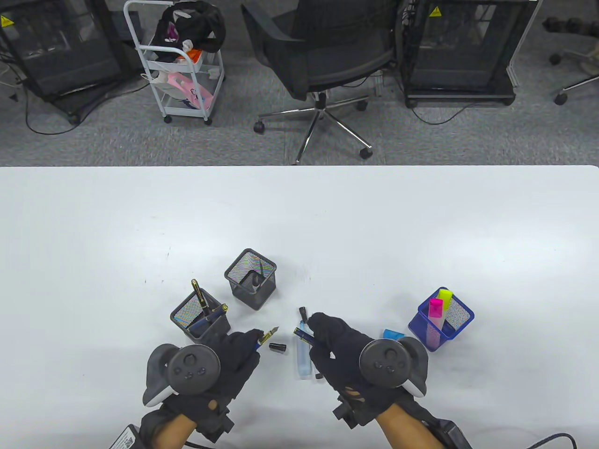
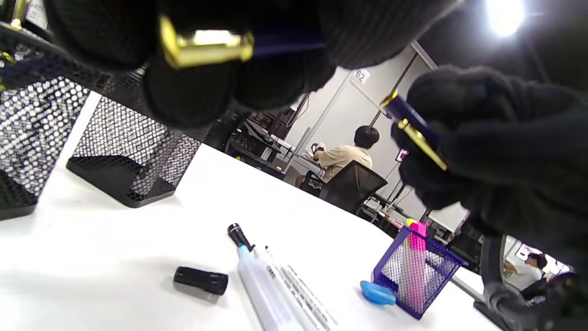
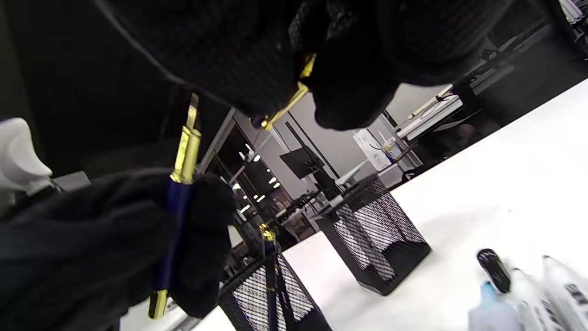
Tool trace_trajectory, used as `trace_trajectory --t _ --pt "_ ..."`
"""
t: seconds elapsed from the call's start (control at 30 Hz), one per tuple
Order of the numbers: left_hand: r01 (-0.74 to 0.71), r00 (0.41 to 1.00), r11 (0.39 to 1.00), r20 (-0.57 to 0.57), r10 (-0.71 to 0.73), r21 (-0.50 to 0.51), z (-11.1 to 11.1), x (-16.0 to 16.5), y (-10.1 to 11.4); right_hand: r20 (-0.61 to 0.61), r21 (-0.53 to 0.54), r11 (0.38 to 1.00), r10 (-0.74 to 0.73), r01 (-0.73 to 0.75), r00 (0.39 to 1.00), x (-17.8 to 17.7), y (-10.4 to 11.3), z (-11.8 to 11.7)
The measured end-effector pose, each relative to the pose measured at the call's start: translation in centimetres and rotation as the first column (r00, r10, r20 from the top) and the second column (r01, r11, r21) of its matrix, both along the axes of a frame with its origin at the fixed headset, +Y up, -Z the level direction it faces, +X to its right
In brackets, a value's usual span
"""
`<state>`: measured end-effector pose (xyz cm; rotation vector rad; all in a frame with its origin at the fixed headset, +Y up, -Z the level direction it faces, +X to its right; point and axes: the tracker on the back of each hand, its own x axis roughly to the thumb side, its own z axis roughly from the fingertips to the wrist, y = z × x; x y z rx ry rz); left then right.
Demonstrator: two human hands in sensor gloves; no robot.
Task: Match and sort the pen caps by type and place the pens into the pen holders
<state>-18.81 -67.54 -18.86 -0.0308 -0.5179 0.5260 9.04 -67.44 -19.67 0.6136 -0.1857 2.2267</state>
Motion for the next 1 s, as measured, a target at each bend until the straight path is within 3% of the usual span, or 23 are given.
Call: trace_trajectory --t 0.6,1.0 --pt "0.060 0.998 0.998 0.018 -0.060 0.027 0.2 0.5 0.0 -0.079 -0.006 1.000 -0.029 0.029 0.996 0.5 0.2 -0.2" --pt "0.033 0.989 0.999 0.144 -0.038 0.033 0.5 1.8 -0.6 -0.159 -0.069 0.995 -0.076 0.066 0.984 -0.3 -0.1 -0.1"
